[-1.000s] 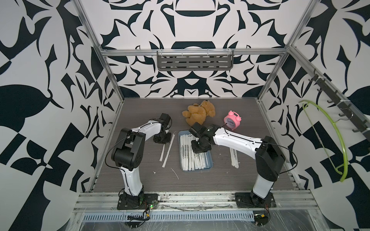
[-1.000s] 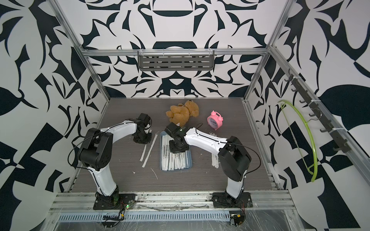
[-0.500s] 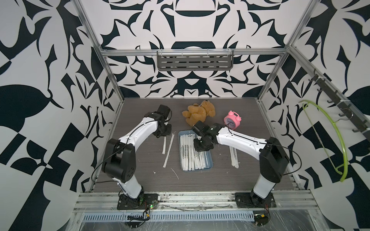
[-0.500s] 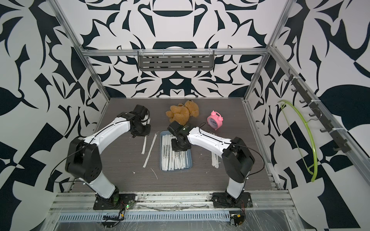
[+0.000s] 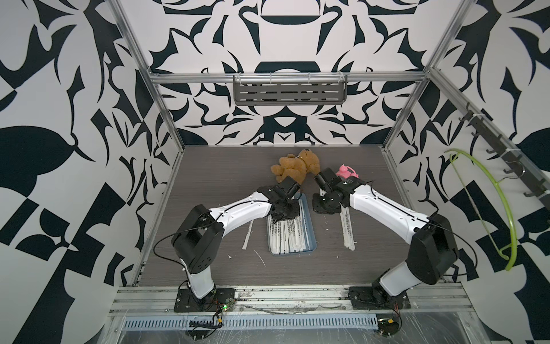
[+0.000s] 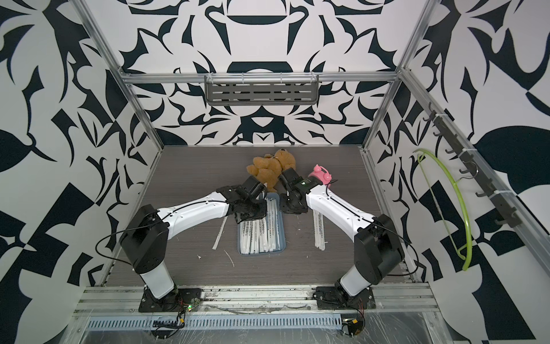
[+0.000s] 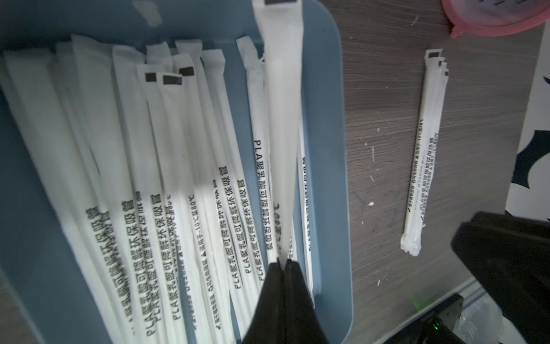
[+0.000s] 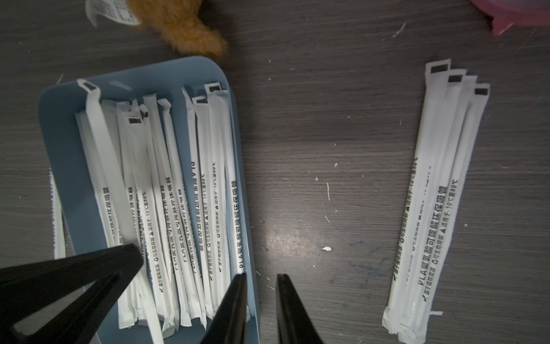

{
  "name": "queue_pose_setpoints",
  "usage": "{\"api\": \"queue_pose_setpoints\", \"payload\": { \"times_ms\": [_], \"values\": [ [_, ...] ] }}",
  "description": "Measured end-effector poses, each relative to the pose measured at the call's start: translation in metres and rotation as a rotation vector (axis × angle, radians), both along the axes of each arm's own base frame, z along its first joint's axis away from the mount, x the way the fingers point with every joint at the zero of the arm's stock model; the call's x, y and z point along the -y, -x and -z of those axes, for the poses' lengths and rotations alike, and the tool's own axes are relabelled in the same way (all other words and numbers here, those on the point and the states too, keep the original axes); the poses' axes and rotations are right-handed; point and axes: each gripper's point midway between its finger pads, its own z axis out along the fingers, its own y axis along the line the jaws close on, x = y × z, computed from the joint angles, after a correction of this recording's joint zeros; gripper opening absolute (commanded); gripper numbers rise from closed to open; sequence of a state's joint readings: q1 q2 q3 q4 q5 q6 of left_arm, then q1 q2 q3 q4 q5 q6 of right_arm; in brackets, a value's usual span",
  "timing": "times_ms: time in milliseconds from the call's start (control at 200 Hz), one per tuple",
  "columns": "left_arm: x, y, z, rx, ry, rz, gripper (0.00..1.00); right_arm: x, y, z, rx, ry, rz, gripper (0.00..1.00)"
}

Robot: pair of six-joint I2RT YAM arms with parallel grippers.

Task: Put the straws into the storage box
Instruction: Place the straw in the storage box.

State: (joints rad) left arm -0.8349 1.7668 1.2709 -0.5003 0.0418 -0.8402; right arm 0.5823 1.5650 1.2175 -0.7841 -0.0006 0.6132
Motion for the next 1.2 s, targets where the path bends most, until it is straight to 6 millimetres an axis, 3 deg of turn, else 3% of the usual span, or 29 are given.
{"api": "queue_pose_setpoints", "payload": {
  "times_ms": [240, 550, 860, 1080, 1200],
  "values": [
    [-0.024, 0.011, 0.035, -0.044, -0.079, -0.071, 0.00, -0.003, 0.005, 0.005, -0.020, -0.013, -0.020, 0.24],
    [-0.026, 0.008, 0.052, -0.037, -0.146, -0.017, 0.05, -0.007, 0.005, 0.005, -0.024, -0.036, -0.028, 0.24],
    [-0.024, 0.007, 0.059, -0.028, -0.167, 0.029, 0.07, -0.011, 0.007, 0.009, -0.043, -0.046, -0.036, 0.23],
    [-0.024, 0.003, 0.055, -0.009, -0.179, 0.048, 0.17, -0.012, 0.009, 0.011, -0.048, -0.043, -0.040, 0.24],
    [-0.026, 0.004, 0.056, -0.014, -0.192, 0.049, 0.18, -0.012, 0.009, 0.012, -0.052, -0.040, -0.041, 0.24]
  ]
}}
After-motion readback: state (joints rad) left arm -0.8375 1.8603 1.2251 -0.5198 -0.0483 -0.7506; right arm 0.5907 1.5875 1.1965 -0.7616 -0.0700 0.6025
